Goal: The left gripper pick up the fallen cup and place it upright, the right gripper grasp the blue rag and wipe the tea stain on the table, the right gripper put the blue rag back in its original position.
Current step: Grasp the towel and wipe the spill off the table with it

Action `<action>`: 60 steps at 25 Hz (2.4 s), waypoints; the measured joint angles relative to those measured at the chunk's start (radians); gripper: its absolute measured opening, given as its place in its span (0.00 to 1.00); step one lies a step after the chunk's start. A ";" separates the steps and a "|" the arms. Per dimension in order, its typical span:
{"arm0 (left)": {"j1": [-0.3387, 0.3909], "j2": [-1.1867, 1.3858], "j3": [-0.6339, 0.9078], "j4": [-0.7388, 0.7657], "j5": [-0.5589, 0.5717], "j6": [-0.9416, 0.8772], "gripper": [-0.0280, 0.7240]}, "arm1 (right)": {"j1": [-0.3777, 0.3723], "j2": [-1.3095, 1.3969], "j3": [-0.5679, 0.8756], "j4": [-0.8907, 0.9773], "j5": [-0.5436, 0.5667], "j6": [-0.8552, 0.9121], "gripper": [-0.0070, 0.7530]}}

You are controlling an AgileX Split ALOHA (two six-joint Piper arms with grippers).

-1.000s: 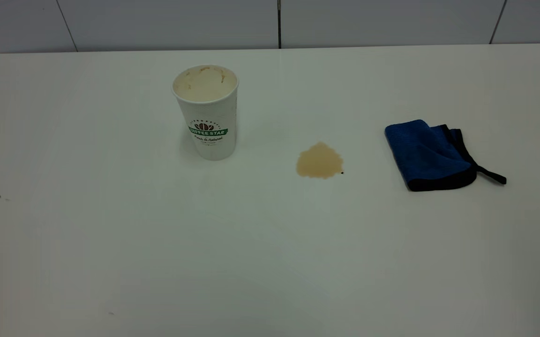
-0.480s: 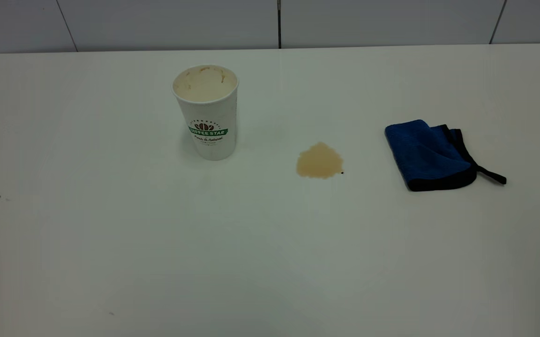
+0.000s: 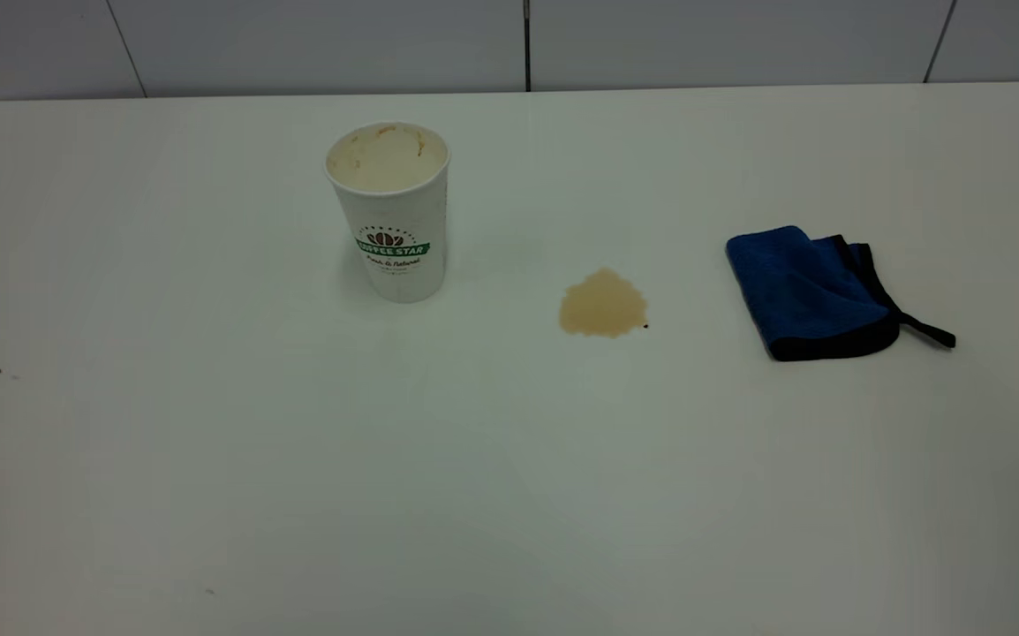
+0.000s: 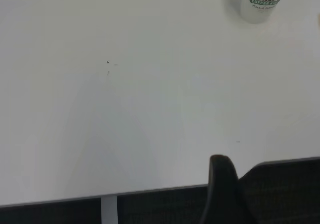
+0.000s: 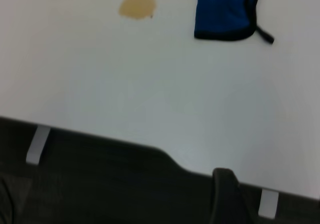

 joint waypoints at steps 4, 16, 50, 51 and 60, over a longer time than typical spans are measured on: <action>0.000 0.000 0.000 0.000 0.000 0.000 0.69 | 0.000 0.244 -0.006 0.049 -0.109 -0.124 0.72; 0.000 0.000 0.000 0.000 0.000 0.000 0.69 | 0.000 1.063 -0.130 0.335 -0.624 -0.616 0.73; 0.000 0.000 0.000 0.000 0.000 -0.001 0.69 | 0.049 2.178 -0.892 0.345 -0.888 -0.711 0.44; 0.000 0.000 0.000 0.000 0.000 -0.001 0.69 | 0.054 2.179 -0.893 0.343 -0.896 -0.716 0.32; 0.000 0.000 0.000 -0.001 0.000 -0.001 0.69 | 0.218 2.248 -1.047 0.337 -0.932 -0.725 0.08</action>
